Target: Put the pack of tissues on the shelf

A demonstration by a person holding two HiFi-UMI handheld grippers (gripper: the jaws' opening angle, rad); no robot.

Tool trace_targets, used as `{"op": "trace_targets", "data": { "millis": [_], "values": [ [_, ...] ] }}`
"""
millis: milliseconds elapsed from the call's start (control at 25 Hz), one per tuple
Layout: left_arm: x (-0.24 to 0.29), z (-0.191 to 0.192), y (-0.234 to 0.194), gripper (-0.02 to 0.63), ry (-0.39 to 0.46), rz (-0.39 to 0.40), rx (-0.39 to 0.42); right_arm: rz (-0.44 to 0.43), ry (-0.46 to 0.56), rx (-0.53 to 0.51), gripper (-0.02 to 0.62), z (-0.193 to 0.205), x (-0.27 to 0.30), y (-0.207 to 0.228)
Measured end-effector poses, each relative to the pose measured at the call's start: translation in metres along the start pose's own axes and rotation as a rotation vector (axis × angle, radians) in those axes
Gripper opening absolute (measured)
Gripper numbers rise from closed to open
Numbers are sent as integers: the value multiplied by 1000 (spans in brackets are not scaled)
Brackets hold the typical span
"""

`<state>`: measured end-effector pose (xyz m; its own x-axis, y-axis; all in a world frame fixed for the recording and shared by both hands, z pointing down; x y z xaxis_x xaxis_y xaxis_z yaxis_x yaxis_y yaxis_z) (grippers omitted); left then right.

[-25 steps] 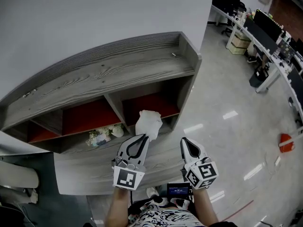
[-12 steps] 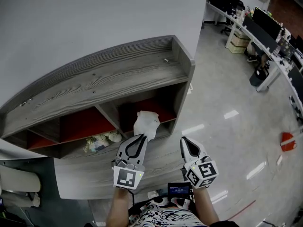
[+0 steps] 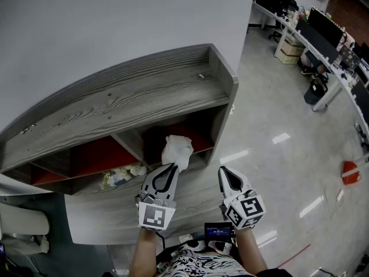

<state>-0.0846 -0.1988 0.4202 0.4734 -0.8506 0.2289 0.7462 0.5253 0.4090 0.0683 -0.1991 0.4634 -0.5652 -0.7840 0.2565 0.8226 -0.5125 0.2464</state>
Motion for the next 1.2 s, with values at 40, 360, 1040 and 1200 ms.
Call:
{"op": "trace_targets", "data": {
  "millis": [40, 360, 1040, 1200],
  "values": [
    [1, 1, -1, 31, -4, 0, 2, -2, -2, -1, 2, 0, 1, 0],
    [9, 16, -1, 31, -61, -13, -66, -7, -11, 3, 2, 1, 11, 3],
    [31, 14, -10, 31, -47, 15, -40, -13, -23, 16, 3, 0, 27, 16],
    [37, 19, -11, 31, -59, 13, -93, -16, -20, 19, 3, -2, 31, 19]
  ]
}}
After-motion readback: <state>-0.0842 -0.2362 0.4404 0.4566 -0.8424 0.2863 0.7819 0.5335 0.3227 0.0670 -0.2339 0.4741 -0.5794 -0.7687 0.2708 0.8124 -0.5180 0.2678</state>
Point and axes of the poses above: the fingertips, and each gripper's own axes: x forward along the fingers, y to its right, z out of its underside, the point moved 2 cm from there along -x, backward along the fingers, and after that the axes turned 6 degrees about -y, right-handed, at the moved point
